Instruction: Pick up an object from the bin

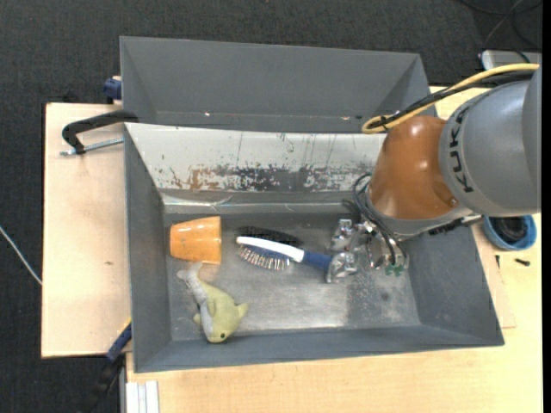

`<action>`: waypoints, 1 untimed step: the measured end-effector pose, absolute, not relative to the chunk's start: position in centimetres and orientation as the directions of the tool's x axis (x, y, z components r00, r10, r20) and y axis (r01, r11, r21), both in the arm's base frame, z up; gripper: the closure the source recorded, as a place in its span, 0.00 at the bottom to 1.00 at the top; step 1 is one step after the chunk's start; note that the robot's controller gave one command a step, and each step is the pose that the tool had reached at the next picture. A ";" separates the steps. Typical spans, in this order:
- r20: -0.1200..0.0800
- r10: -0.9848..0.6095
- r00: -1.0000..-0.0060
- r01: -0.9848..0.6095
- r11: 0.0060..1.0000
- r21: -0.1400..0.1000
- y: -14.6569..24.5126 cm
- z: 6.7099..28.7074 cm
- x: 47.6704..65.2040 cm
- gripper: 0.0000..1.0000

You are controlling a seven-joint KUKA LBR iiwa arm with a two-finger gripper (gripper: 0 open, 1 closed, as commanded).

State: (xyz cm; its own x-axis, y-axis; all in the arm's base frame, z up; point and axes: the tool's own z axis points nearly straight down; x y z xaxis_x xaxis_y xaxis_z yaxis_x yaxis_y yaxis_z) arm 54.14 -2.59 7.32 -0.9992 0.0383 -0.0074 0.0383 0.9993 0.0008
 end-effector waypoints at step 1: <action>-0.009 -0.358 -0.934 -0.358 0.934 -0.004 -4.9 21.7 50.6 1.00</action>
Offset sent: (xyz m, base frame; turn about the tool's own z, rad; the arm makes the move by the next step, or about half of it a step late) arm -0.0368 -0.0230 0.1408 -0.4058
